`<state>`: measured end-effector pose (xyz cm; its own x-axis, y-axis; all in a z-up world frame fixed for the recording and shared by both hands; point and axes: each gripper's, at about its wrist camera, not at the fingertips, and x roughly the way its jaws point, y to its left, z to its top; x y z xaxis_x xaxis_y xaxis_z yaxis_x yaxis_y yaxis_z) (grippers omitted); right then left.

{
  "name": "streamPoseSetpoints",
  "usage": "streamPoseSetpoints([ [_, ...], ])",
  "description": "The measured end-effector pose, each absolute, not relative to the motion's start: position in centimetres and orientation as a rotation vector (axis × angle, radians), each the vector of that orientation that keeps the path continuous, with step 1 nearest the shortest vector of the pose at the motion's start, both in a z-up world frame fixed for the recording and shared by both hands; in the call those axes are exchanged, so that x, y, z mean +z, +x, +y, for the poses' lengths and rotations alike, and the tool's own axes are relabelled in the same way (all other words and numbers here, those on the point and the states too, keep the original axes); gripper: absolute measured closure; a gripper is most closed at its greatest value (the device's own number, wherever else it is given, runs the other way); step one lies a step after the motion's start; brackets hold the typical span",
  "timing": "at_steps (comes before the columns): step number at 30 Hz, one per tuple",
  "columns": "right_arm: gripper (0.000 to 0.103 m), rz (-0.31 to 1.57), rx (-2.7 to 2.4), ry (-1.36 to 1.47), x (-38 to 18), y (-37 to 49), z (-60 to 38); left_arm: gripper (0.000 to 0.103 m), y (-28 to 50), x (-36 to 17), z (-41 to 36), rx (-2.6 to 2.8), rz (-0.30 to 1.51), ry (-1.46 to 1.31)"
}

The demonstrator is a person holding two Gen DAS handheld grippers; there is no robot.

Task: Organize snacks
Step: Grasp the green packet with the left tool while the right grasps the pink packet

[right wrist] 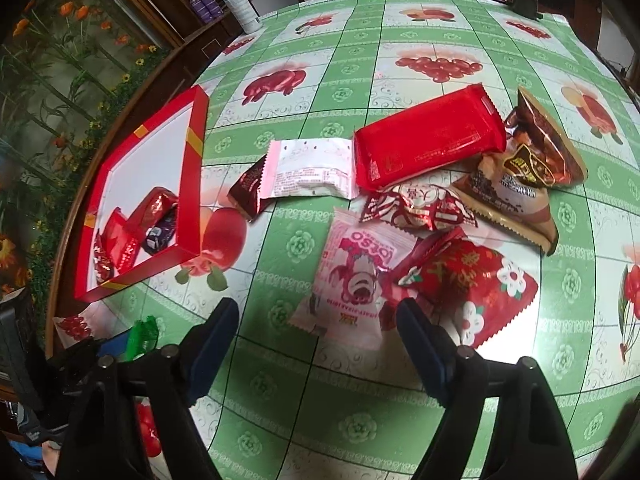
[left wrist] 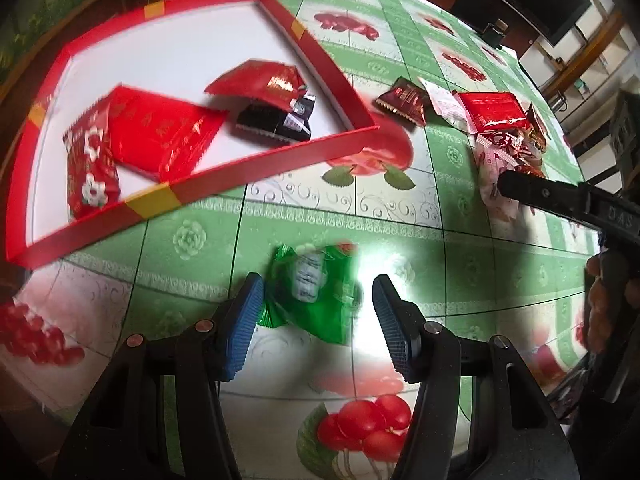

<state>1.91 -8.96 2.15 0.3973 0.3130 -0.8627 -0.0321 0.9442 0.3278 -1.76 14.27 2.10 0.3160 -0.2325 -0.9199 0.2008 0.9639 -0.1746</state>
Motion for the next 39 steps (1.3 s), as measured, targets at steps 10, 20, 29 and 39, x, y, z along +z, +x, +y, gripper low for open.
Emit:
streamPoseSetpoints([
  [10, 0.058, 1.16, 0.196, 0.262, 1.2, 3.0, -9.2, 0.057, -1.5, 2.0, 13.9, -0.3, 1.186, -0.005],
  [20, 0.069, 1.117, 0.222, 0.239, 1.7, 1.4, -9.0, 0.07, -1.9, 2.0, 13.5, -0.398, 1.157, -0.061],
  [29, 0.069, 1.083, 0.279, 0.229, 3.3, 0.0, -7.3, 0.071, -2.3, 3.8, 12.7, -0.455, 1.115, -0.074],
  [39, 0.069, 1.075, 0.305, 0.217, 3.8, 0.0, -6.0, 0.071, -2.2, 4.7, 12.8, -0.466, 1.101, -0.09],
])
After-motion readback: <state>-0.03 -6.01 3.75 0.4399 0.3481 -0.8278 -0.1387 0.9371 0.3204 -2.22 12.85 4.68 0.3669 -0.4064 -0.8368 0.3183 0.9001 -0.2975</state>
